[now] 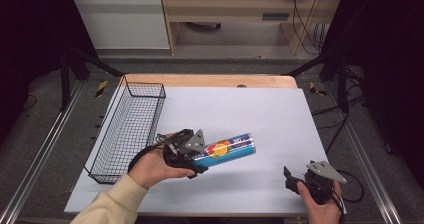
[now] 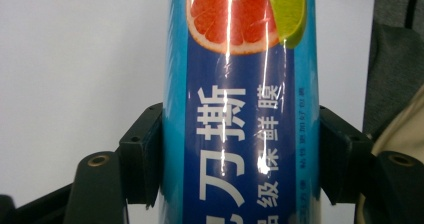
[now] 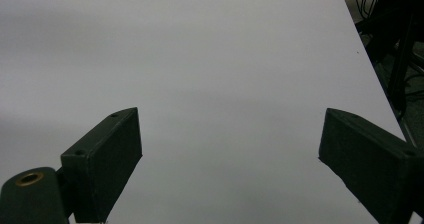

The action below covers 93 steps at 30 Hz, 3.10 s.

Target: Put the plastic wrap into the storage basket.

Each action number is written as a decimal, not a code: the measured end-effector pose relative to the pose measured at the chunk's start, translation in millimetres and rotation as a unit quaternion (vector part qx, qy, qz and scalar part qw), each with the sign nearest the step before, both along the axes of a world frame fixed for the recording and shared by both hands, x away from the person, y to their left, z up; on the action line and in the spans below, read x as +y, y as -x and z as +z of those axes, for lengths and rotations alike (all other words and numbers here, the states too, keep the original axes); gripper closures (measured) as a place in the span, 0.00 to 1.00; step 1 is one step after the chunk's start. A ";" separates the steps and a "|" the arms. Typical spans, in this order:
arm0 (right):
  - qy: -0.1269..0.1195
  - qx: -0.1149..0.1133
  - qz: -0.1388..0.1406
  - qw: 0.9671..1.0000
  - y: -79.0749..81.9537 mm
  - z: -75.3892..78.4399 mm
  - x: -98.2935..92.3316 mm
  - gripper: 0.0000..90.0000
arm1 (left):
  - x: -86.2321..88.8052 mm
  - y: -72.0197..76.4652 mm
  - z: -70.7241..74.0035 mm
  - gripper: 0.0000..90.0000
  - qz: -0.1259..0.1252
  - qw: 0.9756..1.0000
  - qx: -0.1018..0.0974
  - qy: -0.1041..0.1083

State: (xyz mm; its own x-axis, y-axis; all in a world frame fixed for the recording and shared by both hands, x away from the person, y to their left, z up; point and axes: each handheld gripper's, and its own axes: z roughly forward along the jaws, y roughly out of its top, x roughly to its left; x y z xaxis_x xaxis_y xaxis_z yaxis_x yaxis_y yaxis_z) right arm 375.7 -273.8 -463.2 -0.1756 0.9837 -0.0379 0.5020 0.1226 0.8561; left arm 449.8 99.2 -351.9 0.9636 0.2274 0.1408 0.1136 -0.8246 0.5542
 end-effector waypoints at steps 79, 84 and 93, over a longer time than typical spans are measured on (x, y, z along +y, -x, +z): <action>0.022 -0.040 0.012 0.999 4.0 10.7 18.7 0.11 | 86.5 -20.5 76.9 0.36 0.282 0.957 -0.047 -0.053; 0.022 -0.041 0.007 0.999 4.3 10.7 16.5 0.11 | 90.8 -24.8 73.9 0.36 0.303 0.950 -0.044 -0.066; 0.022 -0.041 0.012 0.999 4.3 10.9 18.9 0.11 | 96.0 -32.1 68.2 0.36 0.331 0.939 -0.042 -0.087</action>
State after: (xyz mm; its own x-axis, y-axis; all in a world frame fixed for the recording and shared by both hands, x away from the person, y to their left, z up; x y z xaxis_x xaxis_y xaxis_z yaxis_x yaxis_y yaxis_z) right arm 371.4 -254.9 -452.2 -0.1940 0.9763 -0.0957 0.4265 0.1718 0.8880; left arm 481.8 195.2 -283.7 0.6030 0.7395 0.2994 0.5956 -0.6669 0.4478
